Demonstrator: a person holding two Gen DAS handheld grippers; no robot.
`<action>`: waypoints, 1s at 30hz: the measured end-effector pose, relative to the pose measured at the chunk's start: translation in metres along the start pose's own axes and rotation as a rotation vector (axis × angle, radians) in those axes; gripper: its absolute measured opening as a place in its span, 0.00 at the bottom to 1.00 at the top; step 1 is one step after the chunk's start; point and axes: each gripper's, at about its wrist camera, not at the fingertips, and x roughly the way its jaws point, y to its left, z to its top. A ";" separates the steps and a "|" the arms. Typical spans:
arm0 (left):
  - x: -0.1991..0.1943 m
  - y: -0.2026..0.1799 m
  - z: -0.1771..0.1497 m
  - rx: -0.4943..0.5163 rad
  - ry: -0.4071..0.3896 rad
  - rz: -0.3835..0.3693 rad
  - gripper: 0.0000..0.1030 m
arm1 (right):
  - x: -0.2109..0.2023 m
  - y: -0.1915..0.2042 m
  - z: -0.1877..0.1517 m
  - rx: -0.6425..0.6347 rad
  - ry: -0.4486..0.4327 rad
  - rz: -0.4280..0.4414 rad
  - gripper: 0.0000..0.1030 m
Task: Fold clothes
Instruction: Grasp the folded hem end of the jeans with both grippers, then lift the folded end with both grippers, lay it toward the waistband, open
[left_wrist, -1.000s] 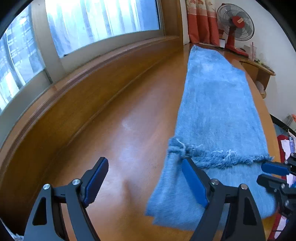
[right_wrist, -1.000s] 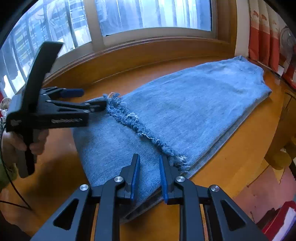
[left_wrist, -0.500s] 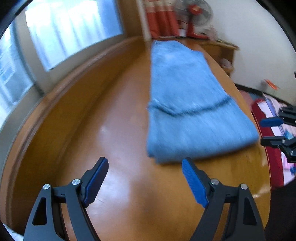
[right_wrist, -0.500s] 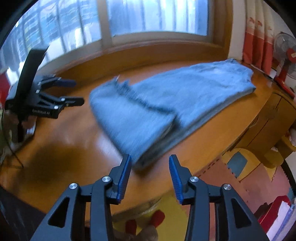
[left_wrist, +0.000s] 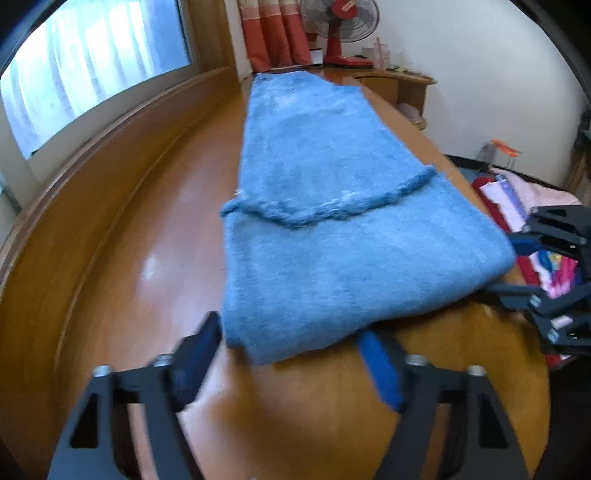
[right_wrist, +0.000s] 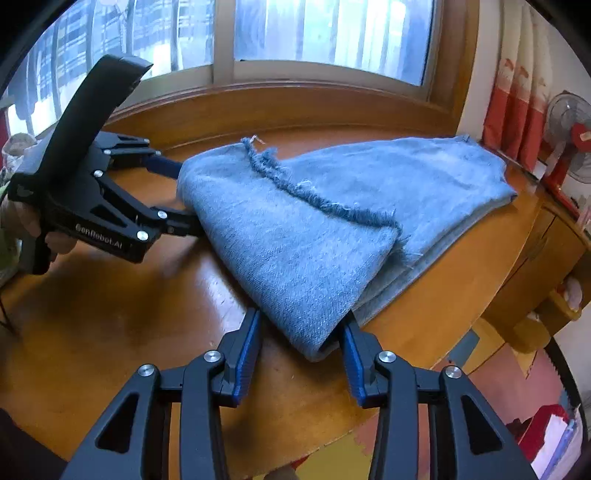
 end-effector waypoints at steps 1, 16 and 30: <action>-0.001 -0.001 0.000 -0.001 0.002 -0.016 0.51 | -0.001 -0.001 0.000 0.002 0.002 -0.005 0.20; -0.027 0.007 0.054 -0.027 0.138 -0.172 0.34 | -0.053 -0.070 0.005 0.400 0.119 0.350 0.13; 0.014 0.025 0.122 -0.109 0.235 -0.132 0.34 | -0.035 -0.146 0.043 0.580 0.080 0.476 0.11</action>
